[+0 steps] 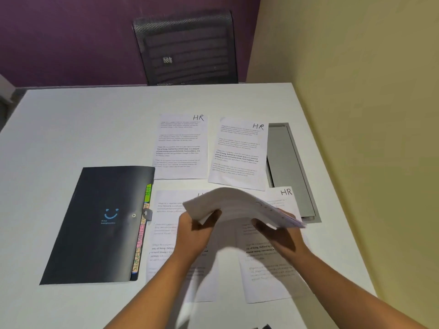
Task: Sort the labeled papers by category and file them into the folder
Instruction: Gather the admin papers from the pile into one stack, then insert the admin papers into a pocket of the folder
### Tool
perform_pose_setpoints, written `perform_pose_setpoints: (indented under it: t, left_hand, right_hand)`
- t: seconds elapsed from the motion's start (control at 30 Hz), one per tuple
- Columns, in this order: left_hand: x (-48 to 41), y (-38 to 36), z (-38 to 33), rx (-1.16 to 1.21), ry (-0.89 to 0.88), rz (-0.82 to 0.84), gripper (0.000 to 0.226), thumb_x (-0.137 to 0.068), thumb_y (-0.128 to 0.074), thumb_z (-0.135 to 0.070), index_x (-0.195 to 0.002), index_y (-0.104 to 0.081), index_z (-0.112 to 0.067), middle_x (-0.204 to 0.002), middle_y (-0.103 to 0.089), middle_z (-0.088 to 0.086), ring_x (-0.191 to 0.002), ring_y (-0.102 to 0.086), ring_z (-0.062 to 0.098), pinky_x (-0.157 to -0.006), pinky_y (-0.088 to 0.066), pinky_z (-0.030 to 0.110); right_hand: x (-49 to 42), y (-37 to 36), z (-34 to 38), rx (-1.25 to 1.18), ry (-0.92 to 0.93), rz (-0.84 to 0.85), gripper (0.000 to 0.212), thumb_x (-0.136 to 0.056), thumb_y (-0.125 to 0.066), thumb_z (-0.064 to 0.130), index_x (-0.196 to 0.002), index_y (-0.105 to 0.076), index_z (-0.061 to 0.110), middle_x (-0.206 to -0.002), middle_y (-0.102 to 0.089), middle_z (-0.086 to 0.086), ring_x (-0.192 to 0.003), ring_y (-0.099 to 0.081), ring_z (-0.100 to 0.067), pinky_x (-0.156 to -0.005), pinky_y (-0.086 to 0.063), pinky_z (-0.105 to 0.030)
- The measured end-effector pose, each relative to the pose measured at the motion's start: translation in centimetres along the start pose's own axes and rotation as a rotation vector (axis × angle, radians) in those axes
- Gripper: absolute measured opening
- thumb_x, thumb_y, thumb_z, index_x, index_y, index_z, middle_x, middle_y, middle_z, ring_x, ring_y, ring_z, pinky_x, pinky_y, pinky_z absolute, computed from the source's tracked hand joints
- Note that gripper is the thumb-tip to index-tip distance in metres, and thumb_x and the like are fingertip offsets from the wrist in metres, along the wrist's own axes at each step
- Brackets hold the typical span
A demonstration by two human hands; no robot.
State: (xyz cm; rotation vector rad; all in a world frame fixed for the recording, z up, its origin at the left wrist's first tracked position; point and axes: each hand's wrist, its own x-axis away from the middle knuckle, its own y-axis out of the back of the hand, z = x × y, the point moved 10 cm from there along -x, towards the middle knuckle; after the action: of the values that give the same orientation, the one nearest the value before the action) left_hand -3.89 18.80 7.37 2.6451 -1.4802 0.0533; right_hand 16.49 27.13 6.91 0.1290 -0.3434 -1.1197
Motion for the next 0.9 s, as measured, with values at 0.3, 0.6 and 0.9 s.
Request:
perform_pose_setpoints:
  t: [0.3,0.6,0.9]
  left_hand:
    - [1.0,1.9,3.6,-0.171,0.073,-0.008,0.029,-0.086,-0.074,-0.006,-0.095,-0.069,-0.033,-0.085,-0.073,-0.028,-0.087,-0.069,-0.005,-0.074,-0.051,0.01]
    - [1.1,3.2,6.9,-0.255,0.221,0.023,0.014,-0.087,-0.074,-0.013,-0.096,-0.072,-0.004,-0.07,-0.068,-0.02,-0.065,-0.064,-0.013,-0.061,-0.046,0.004]
    - [3.7,6.3,5.8,-0.133,0.335,0.085,0.025,-0.095,-0.064,-0.03,-0.097,-0.068,-0.005,-0.082,-0.073,0.011,-0.056,-0.072,0.029,-0.046,-0.043,0.025]
  right_hand:
    - [0.8,-0.6,-2.2,0.051,-0.082,0.049,0.031,-0.083,-0.076,0.007,-0.088,-0.063,0.034,-0.072,-0.07,0.029,-0.078,-0.066,0.01,-0.067,-0.048,-0.005]
    - [-1.0,-0.5,-2.6,0.159,-0.108,0.029,0.009,-0.092,-0.066,0.015,-0.091,-0.069,0.023,-0.085,-0.071,0.013,-0.072,-0.066,0.01,-0.06,-0.048,-0.008]
    - [-1.0,-1.2,-0.4,-0.049,-0.192,-0.04,0.013,-0.095,-0.063,0.017,-0.099,-0.072,0.025,-0.093,-0.078,0.003,-0.068,-0.074,-0.005,-0.055,-0.053,-0.018]
